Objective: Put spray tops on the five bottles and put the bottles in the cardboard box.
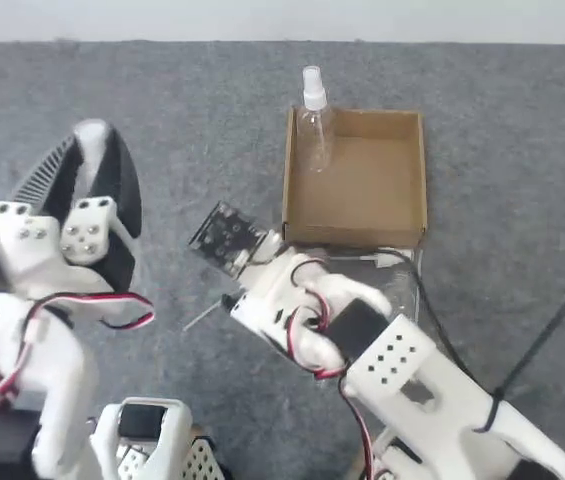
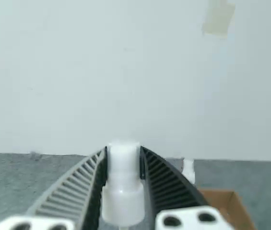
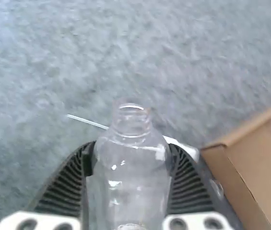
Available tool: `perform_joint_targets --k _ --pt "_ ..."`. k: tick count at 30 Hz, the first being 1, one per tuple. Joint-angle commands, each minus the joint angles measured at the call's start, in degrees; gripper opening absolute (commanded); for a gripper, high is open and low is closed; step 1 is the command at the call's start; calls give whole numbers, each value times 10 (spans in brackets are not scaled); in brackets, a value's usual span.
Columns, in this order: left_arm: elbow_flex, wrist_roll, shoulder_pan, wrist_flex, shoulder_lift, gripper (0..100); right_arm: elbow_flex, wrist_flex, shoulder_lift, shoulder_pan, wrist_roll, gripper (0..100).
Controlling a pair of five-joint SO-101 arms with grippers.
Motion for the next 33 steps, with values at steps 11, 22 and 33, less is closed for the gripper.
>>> perform_joint_targets --k 11,22,33 --pt "125 115 -1 -159 18 10 98 -187 -40 -36 -10 6" --pt "218 117 3 -250 18 10 149 -182 -128 -37 -10 6" --pt "284 118 3 -325 18 10 149 -181 -129 -38 -10 6"
